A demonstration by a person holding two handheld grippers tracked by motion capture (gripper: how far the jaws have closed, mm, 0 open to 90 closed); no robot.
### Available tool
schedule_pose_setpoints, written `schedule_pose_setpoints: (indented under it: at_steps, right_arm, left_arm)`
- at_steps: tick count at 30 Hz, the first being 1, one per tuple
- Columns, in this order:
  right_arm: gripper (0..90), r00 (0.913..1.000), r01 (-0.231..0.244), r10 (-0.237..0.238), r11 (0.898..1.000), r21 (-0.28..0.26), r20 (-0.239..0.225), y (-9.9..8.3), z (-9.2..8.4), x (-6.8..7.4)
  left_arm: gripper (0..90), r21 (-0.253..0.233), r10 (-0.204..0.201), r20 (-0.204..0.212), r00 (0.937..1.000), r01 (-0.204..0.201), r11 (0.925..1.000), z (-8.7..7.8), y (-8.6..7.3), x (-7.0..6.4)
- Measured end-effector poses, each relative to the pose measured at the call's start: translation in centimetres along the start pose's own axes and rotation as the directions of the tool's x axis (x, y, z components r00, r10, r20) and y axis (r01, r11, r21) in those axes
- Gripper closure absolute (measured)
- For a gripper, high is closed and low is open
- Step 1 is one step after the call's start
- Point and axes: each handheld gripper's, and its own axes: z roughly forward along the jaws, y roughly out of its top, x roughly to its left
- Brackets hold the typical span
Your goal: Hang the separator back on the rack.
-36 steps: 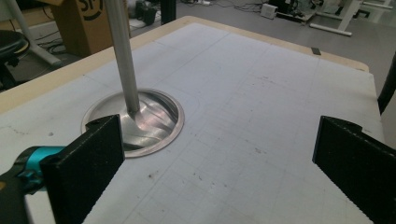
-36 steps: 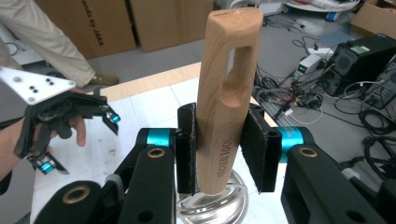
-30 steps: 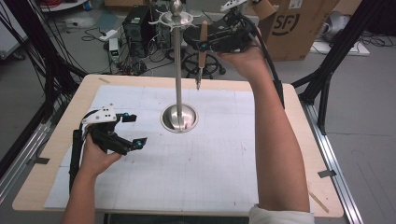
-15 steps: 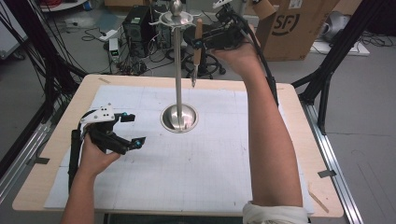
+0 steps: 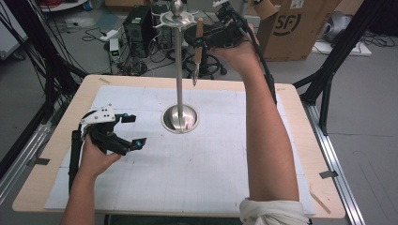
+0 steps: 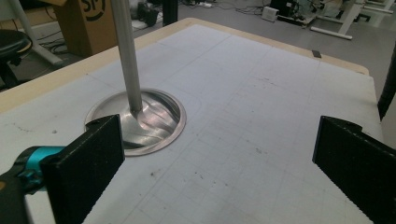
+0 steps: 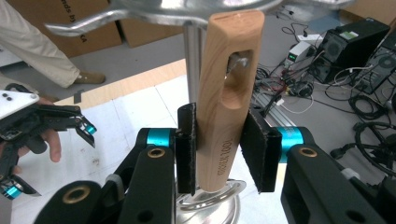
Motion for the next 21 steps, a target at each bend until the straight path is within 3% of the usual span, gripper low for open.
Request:
schedule_pose_setpoints:
  at_steps: [5,7,11,21]
  right_arm:
    - [66.5,1.0000,0.000,0.000,1.000,0.002,-0.008,-0.1,0.4,-0.1]
    - [55.6,1.0000,0.004,-0.004,1.000,-0.003,0.000,-0.1,0.5,-0.1]
    - [47.0,0.9996,0.019,-0.019,1.000,0.004,0.021,-0.4,0.7,0.1]
    - [41.5,0.9990,0.032,-0.031,0.999,-0.020,0.033,-2.2,-1.4,0.3]
  left_arm:
    - [2.7,0.004,0.000,-0.001,1.0000,0.000,1.0000,0.0,-0.1,0.0]
    - [2.8,0.004,-0.001,-0.001,1.0000,0.001,1.0000,0.0,-0.1,0.1]
    - [2.7,0.006,-0.003,-0.002,1.0000,0.003,1.0000,0.0,-0.1,0.1]
    - [2.7,0.008,-0.005,-0.004,1.0000,0.005,1.0000,0.1,-0.2,0.1]
